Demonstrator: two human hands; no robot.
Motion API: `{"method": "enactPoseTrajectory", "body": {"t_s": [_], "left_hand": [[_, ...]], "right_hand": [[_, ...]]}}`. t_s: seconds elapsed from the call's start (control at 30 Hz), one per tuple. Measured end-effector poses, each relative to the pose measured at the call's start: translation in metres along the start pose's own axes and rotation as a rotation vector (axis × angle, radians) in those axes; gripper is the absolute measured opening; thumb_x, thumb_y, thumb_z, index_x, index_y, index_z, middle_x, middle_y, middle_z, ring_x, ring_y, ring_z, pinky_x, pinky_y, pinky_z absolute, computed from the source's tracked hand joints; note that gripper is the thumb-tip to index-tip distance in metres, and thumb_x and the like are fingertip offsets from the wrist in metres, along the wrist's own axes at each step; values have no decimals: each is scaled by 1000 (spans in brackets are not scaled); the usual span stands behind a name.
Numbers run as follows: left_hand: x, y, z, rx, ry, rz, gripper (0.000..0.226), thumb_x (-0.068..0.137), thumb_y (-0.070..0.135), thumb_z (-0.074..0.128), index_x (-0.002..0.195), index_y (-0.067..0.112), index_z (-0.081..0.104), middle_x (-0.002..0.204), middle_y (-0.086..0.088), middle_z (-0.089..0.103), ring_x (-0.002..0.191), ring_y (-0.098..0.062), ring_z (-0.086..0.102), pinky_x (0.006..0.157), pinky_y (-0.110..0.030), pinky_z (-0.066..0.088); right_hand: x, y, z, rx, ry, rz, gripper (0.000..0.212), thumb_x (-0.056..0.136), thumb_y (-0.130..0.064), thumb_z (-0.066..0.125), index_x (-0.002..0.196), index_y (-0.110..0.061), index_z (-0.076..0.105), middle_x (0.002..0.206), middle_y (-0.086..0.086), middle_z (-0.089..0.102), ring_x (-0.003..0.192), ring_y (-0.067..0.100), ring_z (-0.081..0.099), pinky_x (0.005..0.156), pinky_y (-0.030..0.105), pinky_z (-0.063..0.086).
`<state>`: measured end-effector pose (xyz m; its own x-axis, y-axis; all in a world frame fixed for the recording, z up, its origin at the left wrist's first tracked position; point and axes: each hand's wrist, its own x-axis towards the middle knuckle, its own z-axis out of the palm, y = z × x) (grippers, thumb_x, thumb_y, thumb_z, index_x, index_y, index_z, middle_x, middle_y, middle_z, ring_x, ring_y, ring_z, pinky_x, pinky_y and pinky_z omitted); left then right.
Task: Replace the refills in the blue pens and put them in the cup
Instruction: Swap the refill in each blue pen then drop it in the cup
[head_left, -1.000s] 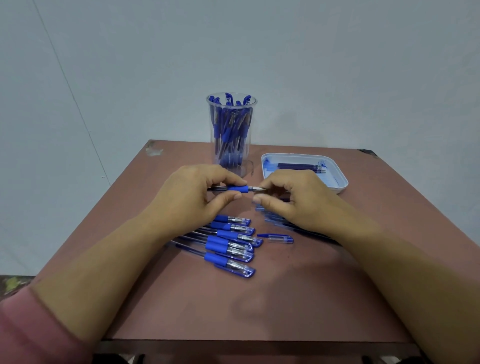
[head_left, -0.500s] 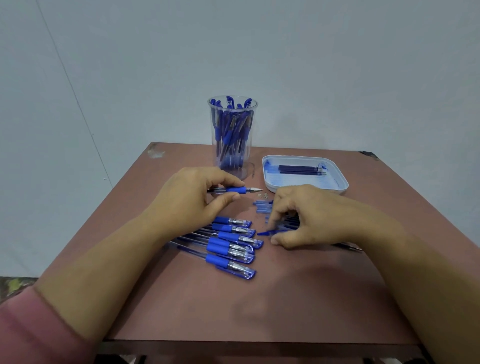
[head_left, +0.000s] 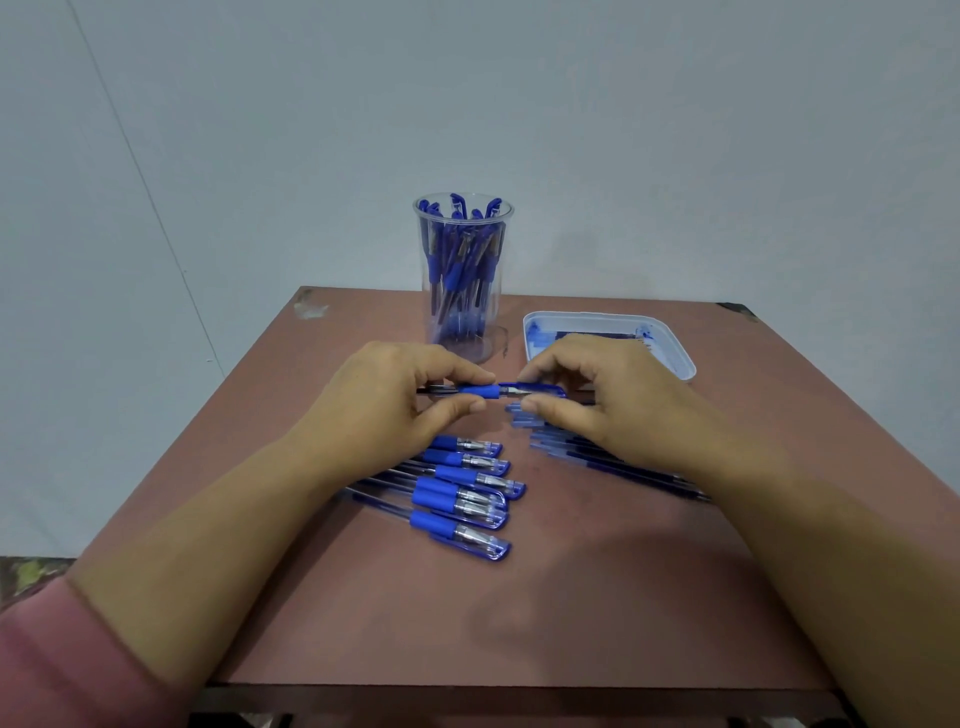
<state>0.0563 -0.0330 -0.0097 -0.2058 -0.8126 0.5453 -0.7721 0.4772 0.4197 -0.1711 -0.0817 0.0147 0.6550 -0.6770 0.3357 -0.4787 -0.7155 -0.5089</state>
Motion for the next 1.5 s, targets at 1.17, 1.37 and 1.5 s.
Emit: {"method": "enactPoseTrajectory", "body": {"t_s": [1.17, 1.37, 1.5], "left_hand": [[-46, 15, -2, 333, -369, -100, 97, 72, 93, 27, 146, 32, 40, 151, 14, 37, 137, -4, 34, 114, -34, 28], [-46, 14, -2, 305, -372, -119, 98, 69, 95, 26, 146, 34, 39, 150, 16, 36, 137, -2, 33, 114, -34, 28], [-46, 14, -2, 303, -370, -123, 98, 70, 95, 27, 146, 35, 39, 150, 17, 35, 136, -1, 32, 114, -32, 27]], "right_hand": [[36, -9, -22, 700, 615, 115, 33, 88, -1, 66, 100, -25, 45, 84, 3, 64, 84, 19, 65, 90, 47, 54], [69, -24, -51, 751, 855, 27, 30, 85, -5, 69, 99, -20, 47, 82, 5, 64, 80, 15, 65, 90, 41, 55], [90, -22, -53, 616, 926, 20, 29, 86, -6, 67, 98, -23, 47, 81, -1, 65, 75, 11, 64, 82, 31, 55]]}}
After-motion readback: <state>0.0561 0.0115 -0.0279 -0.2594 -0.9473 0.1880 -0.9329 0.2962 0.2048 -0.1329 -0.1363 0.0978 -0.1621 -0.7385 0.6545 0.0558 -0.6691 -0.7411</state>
